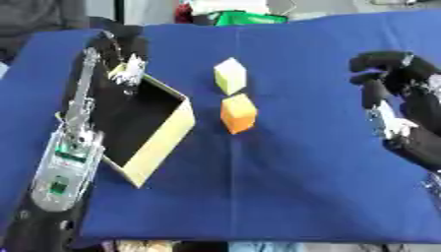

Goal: Pick up objects on the table and place them in the box.

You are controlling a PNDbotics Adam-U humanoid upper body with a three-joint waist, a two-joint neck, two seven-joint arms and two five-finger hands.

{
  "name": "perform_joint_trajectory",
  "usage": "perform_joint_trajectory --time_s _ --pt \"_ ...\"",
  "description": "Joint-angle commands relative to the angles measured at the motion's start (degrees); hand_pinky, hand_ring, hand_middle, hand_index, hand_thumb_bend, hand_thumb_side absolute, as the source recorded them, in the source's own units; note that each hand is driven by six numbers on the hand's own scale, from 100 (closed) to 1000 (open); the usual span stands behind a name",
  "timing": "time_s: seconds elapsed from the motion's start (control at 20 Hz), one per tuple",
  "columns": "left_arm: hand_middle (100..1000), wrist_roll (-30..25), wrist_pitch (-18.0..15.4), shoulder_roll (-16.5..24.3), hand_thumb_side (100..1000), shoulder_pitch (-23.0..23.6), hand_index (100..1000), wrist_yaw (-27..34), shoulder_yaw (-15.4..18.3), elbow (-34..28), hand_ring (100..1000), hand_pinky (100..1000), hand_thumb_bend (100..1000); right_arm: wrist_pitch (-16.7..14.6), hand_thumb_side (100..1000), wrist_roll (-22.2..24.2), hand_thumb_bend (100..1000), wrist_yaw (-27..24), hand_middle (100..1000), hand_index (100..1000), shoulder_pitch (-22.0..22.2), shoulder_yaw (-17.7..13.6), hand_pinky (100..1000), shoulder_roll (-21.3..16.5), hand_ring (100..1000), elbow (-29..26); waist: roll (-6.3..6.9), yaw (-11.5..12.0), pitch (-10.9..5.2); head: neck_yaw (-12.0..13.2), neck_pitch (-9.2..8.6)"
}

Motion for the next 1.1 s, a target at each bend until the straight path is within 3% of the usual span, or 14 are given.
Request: perform_joint_trajectory --time_s 0.05,0.5,1.1 --pt "570 0.16 -0.01 1.02 604 -0.36 749 0.21 0.38 -1.05 585 614 262 -0.04 458 -0.06 100 -0.33 655 793 -0.56 -0.33 714 -1.11 815 -1.17 -0.2 0.08 -0.79 0.08 0.3" --pt "570 0.11 -0.07 1.33 602 -0.39 749 0.23 0.31 -1.15 584 614 263 -0.77 430 1.07 100 0.54 659 799 -1.83 0.97 717 -4.32 813 -1.17 -0.79 0.4 -0.96 -0.13 0.3" --pt "569 0.73 -0.15 1.64 593 -0.34 748 0.57 0.25 -1.43 582 612 266 1.51 375 6.55 100 4.73 684 823 -10.37 3.68 730 -18.91 810 -1.17 -1.51 1.77 -1.33 -0.3 0.16"
